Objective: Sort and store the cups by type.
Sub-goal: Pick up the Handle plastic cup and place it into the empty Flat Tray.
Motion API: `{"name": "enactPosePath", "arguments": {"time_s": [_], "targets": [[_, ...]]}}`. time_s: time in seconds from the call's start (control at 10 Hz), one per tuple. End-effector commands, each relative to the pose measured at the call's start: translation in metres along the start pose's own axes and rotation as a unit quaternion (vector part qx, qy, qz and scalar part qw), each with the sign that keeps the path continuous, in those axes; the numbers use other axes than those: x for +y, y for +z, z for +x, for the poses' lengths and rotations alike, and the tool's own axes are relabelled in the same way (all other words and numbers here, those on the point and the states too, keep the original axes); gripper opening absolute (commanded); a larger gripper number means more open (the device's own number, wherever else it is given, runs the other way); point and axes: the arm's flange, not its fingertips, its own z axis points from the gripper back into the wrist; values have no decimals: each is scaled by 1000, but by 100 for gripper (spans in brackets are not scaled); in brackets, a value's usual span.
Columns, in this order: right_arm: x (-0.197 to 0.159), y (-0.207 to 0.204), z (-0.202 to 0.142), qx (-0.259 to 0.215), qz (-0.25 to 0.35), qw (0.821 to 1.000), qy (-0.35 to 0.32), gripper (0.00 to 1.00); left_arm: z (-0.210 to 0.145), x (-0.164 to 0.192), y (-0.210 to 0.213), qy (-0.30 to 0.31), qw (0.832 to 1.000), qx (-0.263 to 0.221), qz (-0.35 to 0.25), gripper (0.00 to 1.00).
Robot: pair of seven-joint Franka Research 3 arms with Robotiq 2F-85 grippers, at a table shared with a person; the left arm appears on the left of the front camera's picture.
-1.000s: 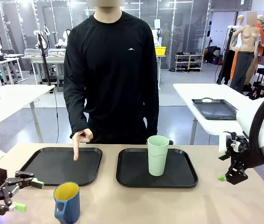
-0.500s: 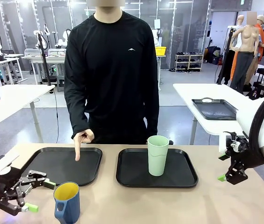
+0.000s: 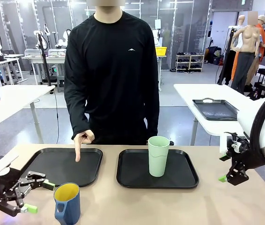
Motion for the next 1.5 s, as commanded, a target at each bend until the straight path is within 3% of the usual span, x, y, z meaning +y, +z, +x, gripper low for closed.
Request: {"name": "enactPosePath", "arguments": {"time_s": [0.0, 0.4, 0.9, 1.4], "targets": [[0, -1, 0, 2, -6, 1000, -3, 100, -9, 13, -6, -16, 1000, -26, -2, 100], [0, -1, 0, 2, -6, 1000, -3, 100, -23, 26, -22, -21, 998, -54, -2, 100], [0, -1, 0, 2, -6, 1000, -3, 100, -32, 33, -46, -15, 998, -48, -21, 100], [0, -1, 0, 2, -6, 1000, -3, 100, -9, 36, -40, 6, 999, -42, -32, 100]]}}
